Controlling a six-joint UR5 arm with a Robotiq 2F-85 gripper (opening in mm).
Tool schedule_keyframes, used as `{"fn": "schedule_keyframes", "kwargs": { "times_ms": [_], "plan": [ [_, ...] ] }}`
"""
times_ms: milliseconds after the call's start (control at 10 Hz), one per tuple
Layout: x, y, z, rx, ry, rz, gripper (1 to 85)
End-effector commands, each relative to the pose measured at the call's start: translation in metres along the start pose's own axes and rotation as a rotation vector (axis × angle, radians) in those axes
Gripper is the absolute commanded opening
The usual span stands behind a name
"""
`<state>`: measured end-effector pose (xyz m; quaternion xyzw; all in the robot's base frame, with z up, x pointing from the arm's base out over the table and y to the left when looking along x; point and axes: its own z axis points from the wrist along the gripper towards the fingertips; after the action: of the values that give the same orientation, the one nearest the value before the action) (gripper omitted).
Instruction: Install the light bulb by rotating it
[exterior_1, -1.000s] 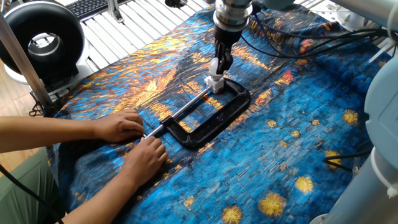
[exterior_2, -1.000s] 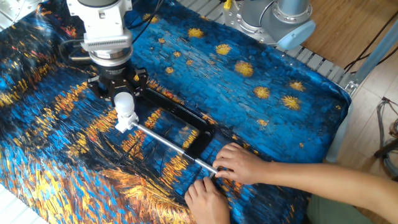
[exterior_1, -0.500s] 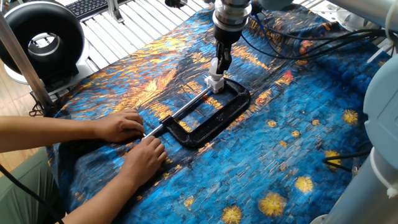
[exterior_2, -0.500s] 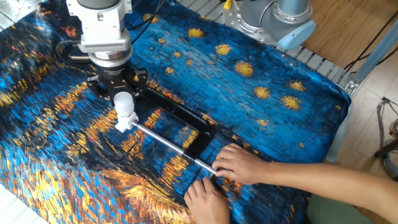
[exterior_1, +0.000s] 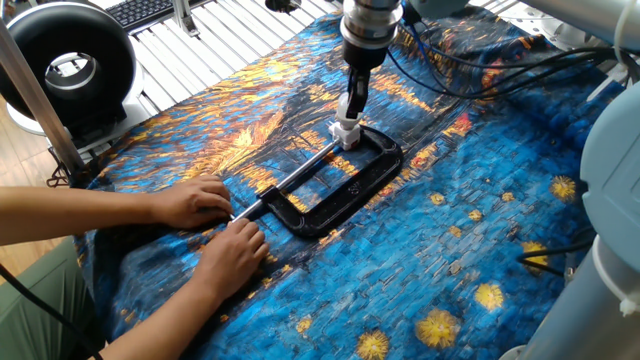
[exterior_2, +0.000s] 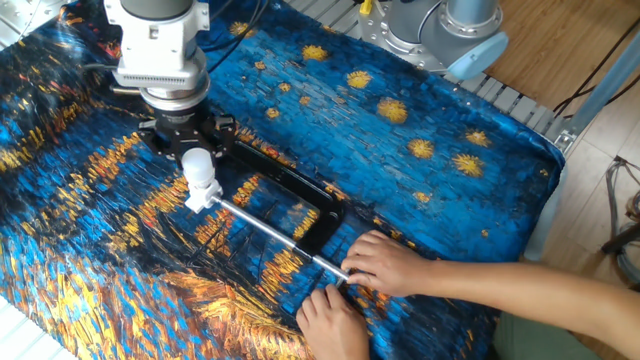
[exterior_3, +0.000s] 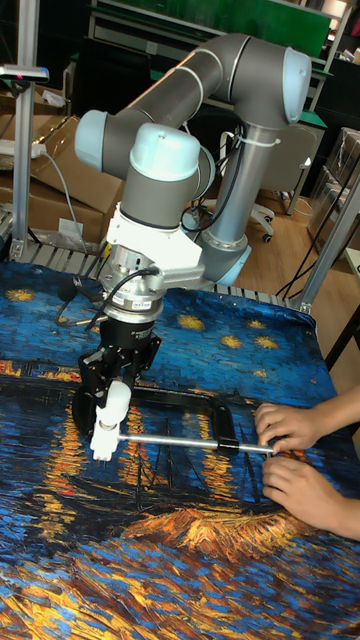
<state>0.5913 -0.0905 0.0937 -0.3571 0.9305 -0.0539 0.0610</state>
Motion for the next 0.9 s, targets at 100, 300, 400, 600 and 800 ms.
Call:
{"fn": "schedule_keyframes", "kwargs": {
  "times_ms": [100, 300, 400, 600, 800],
  "plan": [
    [-0.011, -0.008, 0.0, 0.024, -0.033, 0.067, 12.0],
    [-0.013, -0.007, 0.003, 0.022, -0.036, 0.086, 13.3],
    [-0.011, -0.006, 0.003, 0.014, -0.028, 0.077, 17.0],
    [-0.007, 0.003, 0.002, -0.024, -0.014, 0.045, 32.3],
    [0.008, 0.006, -0.002, -0.054, 0.043, -0.02, 45.0]
  ]
}}
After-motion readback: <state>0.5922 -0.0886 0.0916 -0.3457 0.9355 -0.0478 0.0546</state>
